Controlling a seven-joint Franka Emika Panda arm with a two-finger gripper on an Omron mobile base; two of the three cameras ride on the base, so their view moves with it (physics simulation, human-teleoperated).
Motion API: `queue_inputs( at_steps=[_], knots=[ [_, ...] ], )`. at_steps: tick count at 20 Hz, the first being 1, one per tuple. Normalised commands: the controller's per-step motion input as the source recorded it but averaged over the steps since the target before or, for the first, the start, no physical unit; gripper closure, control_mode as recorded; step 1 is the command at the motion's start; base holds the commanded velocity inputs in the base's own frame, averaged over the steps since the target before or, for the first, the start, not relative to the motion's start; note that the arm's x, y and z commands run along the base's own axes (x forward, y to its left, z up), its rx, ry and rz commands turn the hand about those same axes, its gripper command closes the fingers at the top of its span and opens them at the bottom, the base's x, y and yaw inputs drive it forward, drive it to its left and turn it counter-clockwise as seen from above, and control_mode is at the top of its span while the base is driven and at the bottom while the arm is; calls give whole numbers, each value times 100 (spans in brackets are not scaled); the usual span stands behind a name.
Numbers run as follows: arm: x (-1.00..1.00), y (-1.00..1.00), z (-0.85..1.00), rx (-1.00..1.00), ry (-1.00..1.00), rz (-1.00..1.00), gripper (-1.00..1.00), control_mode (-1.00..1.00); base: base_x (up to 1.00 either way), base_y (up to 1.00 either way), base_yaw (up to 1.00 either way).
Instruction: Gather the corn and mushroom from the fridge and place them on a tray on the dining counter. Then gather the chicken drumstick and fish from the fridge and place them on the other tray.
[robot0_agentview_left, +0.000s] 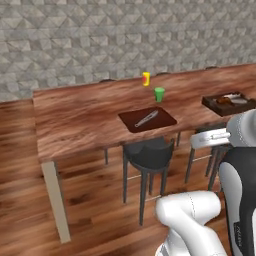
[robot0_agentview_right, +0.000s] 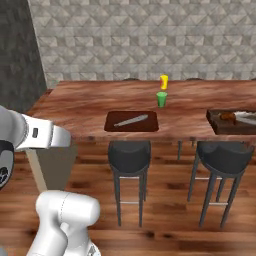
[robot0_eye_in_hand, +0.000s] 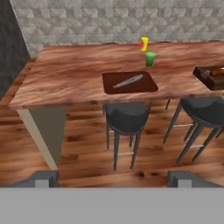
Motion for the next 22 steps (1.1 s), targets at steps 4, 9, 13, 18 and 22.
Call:
queue_inputs(
  at_steps=[4,9,13,18,22],
  knots=[
    [0,0,0,0,0,0,-100,100,-3,100,-1],
    [0,0,0,0,0,0,-100,100,27,100,-13],
    [0,0,0,0,0,0,-100,100,70,100,-15],
    [0,0,0,0,0,0,-100,100,72,100,-16],
    [0,0,0,0,0,0,-100,100,57,100,-21]
  ],
)
